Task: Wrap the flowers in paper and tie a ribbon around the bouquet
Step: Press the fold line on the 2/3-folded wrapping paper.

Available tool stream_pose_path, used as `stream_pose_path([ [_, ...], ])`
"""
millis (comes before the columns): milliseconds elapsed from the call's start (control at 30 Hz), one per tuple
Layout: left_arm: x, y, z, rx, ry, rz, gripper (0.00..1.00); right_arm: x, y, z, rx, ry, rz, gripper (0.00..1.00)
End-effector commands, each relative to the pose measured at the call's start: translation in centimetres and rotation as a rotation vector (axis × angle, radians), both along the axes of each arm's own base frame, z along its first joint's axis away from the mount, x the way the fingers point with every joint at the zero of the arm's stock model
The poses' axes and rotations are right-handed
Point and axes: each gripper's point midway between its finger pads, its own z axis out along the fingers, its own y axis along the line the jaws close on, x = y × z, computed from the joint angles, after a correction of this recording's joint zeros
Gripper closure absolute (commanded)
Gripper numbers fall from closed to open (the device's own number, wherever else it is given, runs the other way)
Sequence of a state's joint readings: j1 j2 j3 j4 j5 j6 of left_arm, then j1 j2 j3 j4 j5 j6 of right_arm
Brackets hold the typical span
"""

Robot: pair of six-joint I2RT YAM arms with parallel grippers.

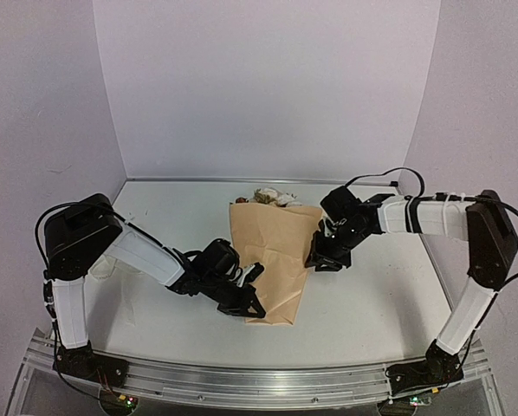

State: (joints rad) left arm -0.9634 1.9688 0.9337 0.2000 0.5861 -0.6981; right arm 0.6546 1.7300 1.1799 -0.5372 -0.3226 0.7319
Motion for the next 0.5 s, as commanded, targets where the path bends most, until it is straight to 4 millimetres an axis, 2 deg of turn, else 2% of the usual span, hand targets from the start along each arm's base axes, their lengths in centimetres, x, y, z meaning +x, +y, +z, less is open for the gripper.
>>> stream_pose_path([
  [0, 0.2, -0.8, 0.3, -0.028, -0.009, -0.003, 0.96, -2.3, 0.8, 1.6, 0.002, -0.036, 0.050, 0.69],
  [200, 0.1, -0.7, 0.3, -0.032, -0.010, -0.002, 0.96, -2.7, 6.0, 1.5, 0.164, 0.009, 0.086, 0.85],
  [333, 0.1, -0.8, 0.4, -0.036, -0.010, -0.003, 0.96, -3.0, 8.6, 0.4, 0.226, 0.036, 0.079, 0.89],
  [467, 0.0, -0.7, 0.5, -0.035, -0.013, -0.003, 0.96, -3.9, 9.8, -1.0, 0.222, 0.049, 0.091, 0.90],
])
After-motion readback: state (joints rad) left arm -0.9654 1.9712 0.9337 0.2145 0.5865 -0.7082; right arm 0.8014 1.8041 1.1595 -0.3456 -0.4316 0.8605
